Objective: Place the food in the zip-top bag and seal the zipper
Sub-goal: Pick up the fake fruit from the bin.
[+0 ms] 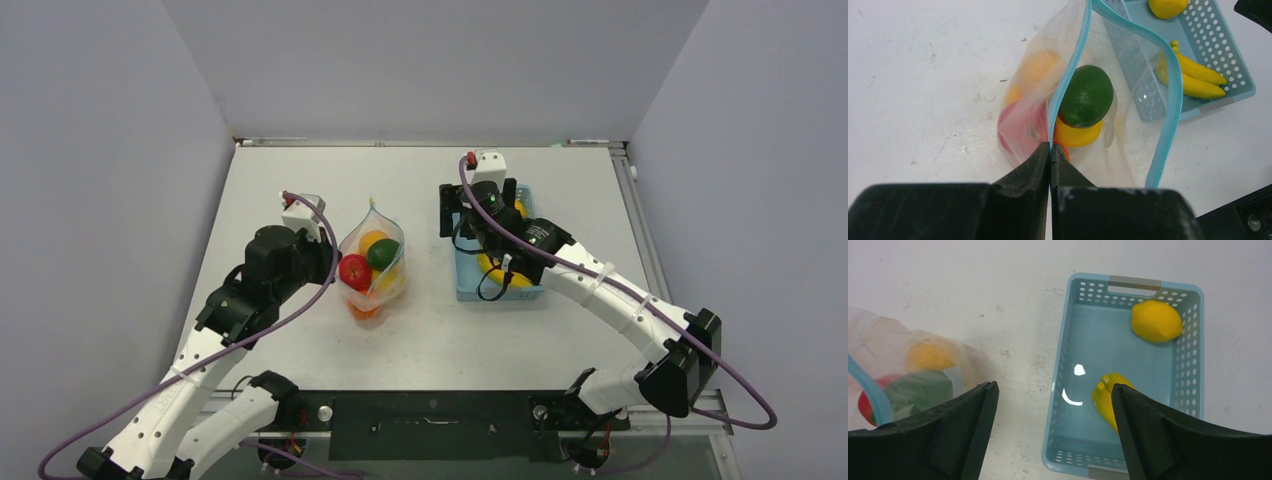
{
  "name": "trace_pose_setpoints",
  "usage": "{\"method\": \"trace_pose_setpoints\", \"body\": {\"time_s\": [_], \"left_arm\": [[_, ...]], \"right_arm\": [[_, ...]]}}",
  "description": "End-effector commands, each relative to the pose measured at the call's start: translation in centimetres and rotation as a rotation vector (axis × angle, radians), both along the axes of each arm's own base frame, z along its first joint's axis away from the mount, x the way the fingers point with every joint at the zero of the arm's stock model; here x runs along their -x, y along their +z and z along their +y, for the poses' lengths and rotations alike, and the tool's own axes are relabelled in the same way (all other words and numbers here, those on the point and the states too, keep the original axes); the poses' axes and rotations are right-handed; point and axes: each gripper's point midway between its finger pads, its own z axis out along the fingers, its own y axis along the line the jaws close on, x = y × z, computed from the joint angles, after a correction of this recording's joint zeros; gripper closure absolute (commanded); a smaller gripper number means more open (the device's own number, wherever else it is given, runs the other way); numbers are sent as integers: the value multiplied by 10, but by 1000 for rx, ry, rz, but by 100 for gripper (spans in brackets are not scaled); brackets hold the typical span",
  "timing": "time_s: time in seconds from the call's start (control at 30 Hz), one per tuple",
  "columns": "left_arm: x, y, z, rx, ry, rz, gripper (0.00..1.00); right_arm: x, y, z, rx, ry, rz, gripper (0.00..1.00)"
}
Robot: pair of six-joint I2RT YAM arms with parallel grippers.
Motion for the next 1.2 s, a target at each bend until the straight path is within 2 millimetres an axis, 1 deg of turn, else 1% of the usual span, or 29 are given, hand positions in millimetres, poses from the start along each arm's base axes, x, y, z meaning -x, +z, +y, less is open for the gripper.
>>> {"method": "trace_pose_setpoints", "body": {"time_s": [0.0, 0.23, 0.57, 0.8, 0.97, 1.17], "left_arm": [[-7, 13, -4, 29, -1, -47, 100], [-7, 13, -4, 29, -2, -46, 100], [-7, 12, -4, 29, -3, -45, 100], [-6, 14, -3, 31, 0, -50, 100], [-6, 14, -3, 32, 0, -53, 100], [-6, 15, -2, 32, 3, -56, 100]], "right_arm": [[-6, -26, -21, 50, -74, 57, 15], [-10, -71, -32, 90, -139, 162, 20], [-17, -112, -43, 95, -256, 222, 30], [-23, -131, -53, 105, -343, 230, 34], [-30, -138, -58, 81, -391, 230, 35], [-40, -144, -59, 55, -423, 237, 40]]}}
